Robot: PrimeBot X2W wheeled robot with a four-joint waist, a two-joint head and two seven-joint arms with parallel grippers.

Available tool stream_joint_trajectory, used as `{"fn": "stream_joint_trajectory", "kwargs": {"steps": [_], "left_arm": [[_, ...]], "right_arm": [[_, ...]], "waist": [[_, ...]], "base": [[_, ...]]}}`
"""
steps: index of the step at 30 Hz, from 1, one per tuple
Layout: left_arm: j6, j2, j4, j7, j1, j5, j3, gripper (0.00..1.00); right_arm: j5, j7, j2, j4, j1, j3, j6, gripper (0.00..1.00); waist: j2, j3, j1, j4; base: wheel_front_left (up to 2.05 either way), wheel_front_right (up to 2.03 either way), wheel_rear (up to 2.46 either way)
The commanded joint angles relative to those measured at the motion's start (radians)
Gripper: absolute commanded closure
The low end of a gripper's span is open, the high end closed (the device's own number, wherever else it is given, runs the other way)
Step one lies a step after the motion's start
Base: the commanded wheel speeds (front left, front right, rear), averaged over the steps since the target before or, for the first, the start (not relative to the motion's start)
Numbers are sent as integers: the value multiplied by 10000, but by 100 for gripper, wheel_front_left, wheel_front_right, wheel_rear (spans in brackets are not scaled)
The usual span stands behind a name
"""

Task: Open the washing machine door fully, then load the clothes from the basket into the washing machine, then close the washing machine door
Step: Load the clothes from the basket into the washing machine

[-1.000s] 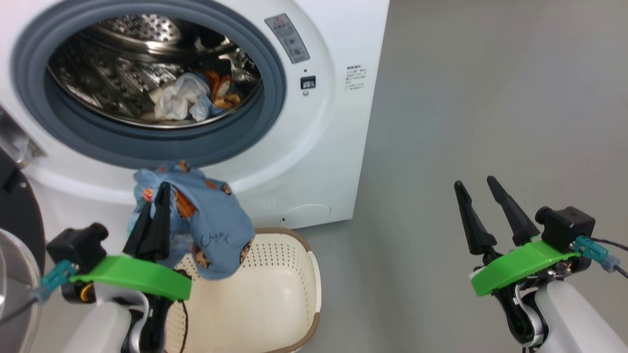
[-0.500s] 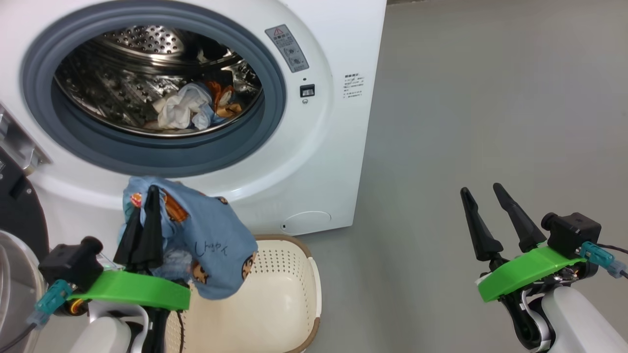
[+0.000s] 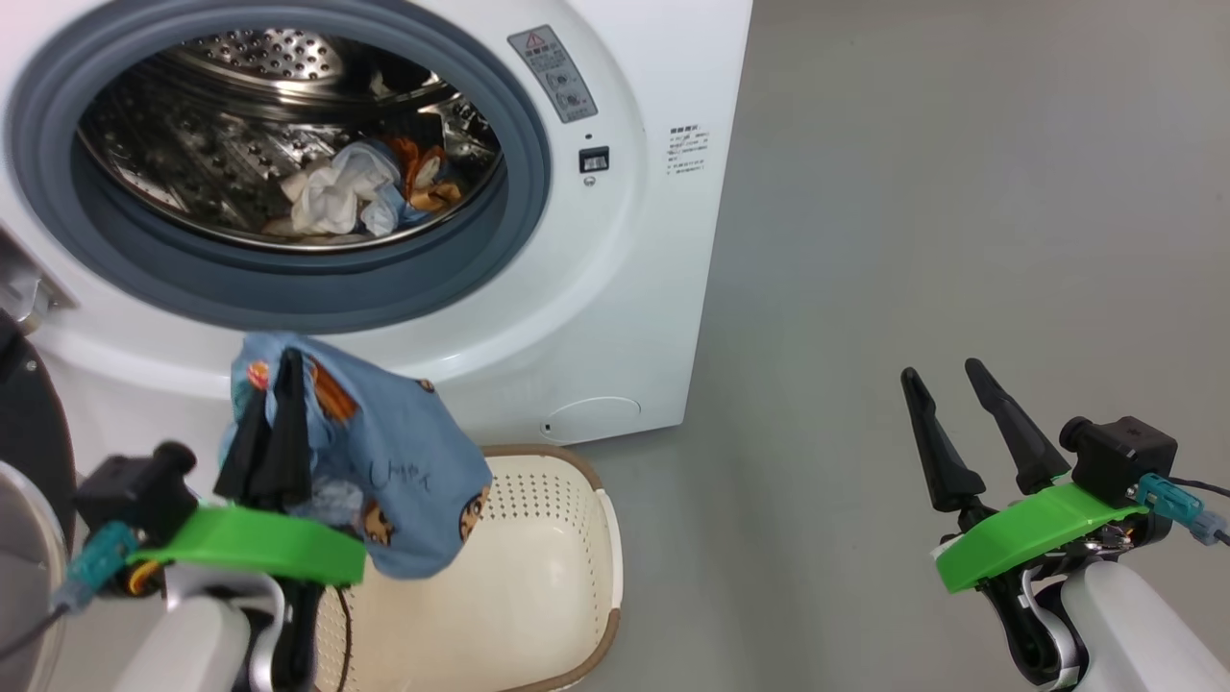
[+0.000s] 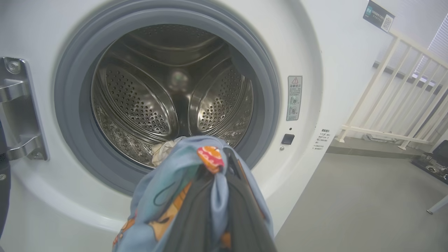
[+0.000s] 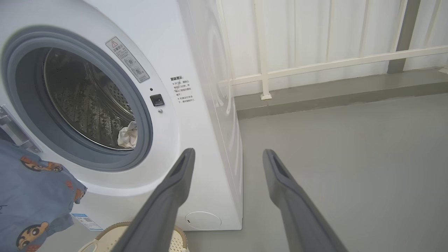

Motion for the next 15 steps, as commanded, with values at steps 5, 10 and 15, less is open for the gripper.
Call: {"fn": "stream_joint_trajectory", "kwargs": {"steps": [5,10,15], "left_arm": [[-224,290,457,-48,-1529,183,406,100],[-430,240,1136,-75,-2490,296,464,100],[-754,182,2420,-101,-3848,484,473,100]], "right_arm": [[-60,-92,-184,-297,-258,227,44,0],[-82,-92,-178,-358,-379,270,44,0],[-118,-92,-146,-457,-565,263,44,0]], "waist": [[-1,354,0,-147],[-1,731,0,-290],[-1,1375,0,-551]], "base": [[0,0,0],[0,0,0],[0,0,0]]}}
